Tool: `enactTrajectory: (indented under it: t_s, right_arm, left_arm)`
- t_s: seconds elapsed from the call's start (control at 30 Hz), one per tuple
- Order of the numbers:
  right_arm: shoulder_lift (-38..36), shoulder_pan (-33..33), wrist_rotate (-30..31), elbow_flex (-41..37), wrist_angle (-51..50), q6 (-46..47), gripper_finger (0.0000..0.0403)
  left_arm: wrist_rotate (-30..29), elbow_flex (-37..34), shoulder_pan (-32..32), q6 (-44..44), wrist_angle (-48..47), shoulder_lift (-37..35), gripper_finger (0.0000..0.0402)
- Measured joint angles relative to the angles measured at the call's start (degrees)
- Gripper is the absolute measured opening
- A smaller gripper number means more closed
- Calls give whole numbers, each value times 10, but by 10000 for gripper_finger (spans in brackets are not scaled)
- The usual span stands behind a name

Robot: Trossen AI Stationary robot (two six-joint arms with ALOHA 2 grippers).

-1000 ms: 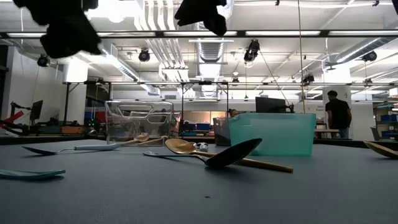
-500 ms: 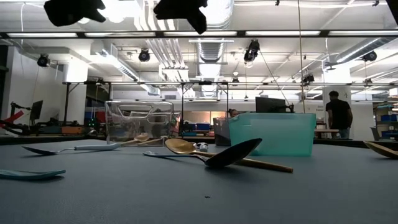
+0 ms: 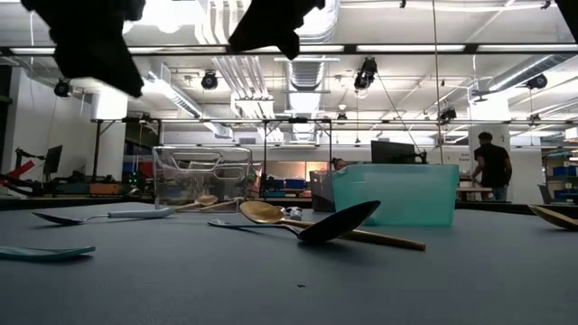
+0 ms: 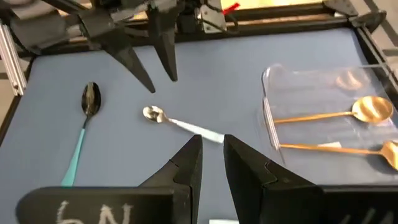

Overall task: Sort silverware by color (type)
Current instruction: Put the light blue spoon into the green bin

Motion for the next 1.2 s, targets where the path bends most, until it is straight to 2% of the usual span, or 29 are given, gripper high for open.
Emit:
enactTrajectory:
  t_s: [0.17, 0.33, 0.5, 0.63, 0.73, 0.97, 1.2]
  right_arm:
    - [0, 0, 4, 0, -28, 22, 59]
    - [0, 0, 4, 0, -37, 44, 59]
    - [0, 1, 13, 0, -36, 62, 59]
    - [0, 1, 15, 0, -37, 69, 59]
    - [0, 1, 15, 0, -37, 70, 59]
    - [0, 1, 20, 0, -36, 71, 59]
    - [0, 1, 28, 0, -36, 71, 59]
  left_arm:
    - [19, -64, 0, -1, 69, 4, 140]
    - [-35, -118, 0, 1, 108, 11, 172]
    - [-75, -174, 0, 54, 203, 32, 178]
    - [-76, -211, 0, 43, 263, 58, 178]
    - [-77, -222, 0, 14, 270, 79, 178]
    - [-73, -225, 0, 8, 285, 138, 178]
    - [-24, -225, 0, -2, 347, 196, 178]
